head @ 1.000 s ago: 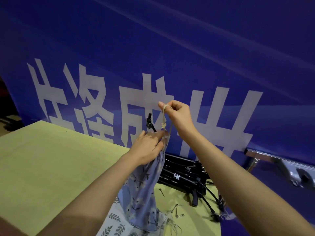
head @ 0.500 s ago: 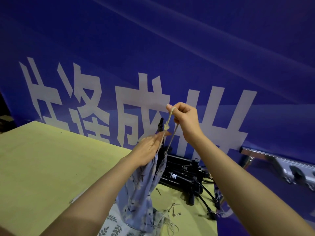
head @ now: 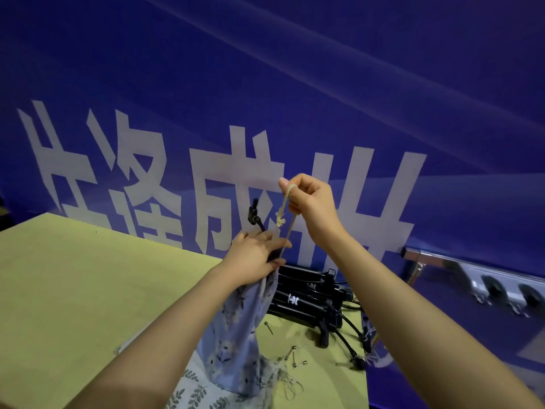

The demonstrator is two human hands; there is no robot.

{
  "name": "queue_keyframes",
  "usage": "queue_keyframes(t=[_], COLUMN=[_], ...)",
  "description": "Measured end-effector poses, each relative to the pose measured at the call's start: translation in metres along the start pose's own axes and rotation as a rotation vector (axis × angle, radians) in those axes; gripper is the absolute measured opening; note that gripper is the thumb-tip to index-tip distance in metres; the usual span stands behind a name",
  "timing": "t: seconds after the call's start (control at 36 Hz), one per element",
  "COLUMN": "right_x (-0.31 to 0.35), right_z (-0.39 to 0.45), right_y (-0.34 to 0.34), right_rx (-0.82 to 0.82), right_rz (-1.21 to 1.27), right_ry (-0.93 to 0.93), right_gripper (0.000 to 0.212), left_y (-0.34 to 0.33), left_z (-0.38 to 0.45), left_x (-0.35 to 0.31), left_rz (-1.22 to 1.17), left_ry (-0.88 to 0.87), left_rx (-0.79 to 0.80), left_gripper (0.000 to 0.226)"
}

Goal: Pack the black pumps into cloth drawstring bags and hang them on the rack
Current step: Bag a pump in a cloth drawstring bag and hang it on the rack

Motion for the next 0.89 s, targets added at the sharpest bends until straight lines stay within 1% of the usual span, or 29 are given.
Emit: queue_keyframes(t=[0.03, 0.08, 0.14, 0.22, 0.28, 0.39, 0.5, 0.61, 0.67, 0.89], right_x=[0.001, 0.002, 0.003, 0.004, 0.003, 0.001, 0.004, 0.006, 0.009, 0.041], right_z=[0.000, 0.001, 0.000, -0.001, -0.001, -0.006, -0.009, -0.014, -0.016, -0.011], right_y=[-0.001, -0.003, -0.003, -0.004, -0.004, -0.008, -0.012, -0.011, -0.008, 0.010], right_rx=[0.000, -0.007, -0.034, -0.131, -0.194, -0.284, -0.381, -0.465, -0.470, -0.443], right_rz=[-0.006, -0.018, -0.030, -0.026, -0.016, -0.023, -0.002, 0.035, 0.060, 0.182], right_ry=[0.006, 0.019, 0.038, 0.045, 0.038, 0.031, 0.046, 0.042, 0.042, 0.102], right_gripper=[0.029, 0.029, 0.028, 0.029, 0.031, 0.029, 0.031, 0.033, 0.034, 0.033], left_y=[-0.001, -0.002, -0.001, 0.000, 0.000, 0.000, -0.006, -0.004, 0.000, 0.035], left_z=[0.000, 0.001, 0.000, -0.004, -0.008, -0.014, -0.014, -0.016, -0.018, -0.032], left_x=[0.001, 0.004, 0.005, 0.008, 0.009, 0.011, 0.010, 0.005, 0.003, -0.021], left_rz=[-0.022, -0.064, -0.091, -0.113, -0.081, -0.031, 0.031, 0.070, 0.076, 0.054], left_ry=[0.019, 0.038, 0.048, 0.119, 0.189, 0.318, 0.345, 0.371, 0.389, 0.499], left_rx=[0.051, 0.108, 0.104, 0.096, 0.075, -0.017, -0.090, -0.092, -0.097, -0.211], left_gripper=[0.034, 0.029, 0.024, 0.019, 0.020, 0.024, 0.023, 0.023, 0.023, 0.025])
Point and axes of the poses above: each hand's wrist, its own z-axis towards the middle knuckle, its own y-axis out of the back of the hand, x = y × z, the point moved 1 cm from there along z, towards the middle knuckle, and after that the axes turned 15 degrees about y, right-handed, at the moved point
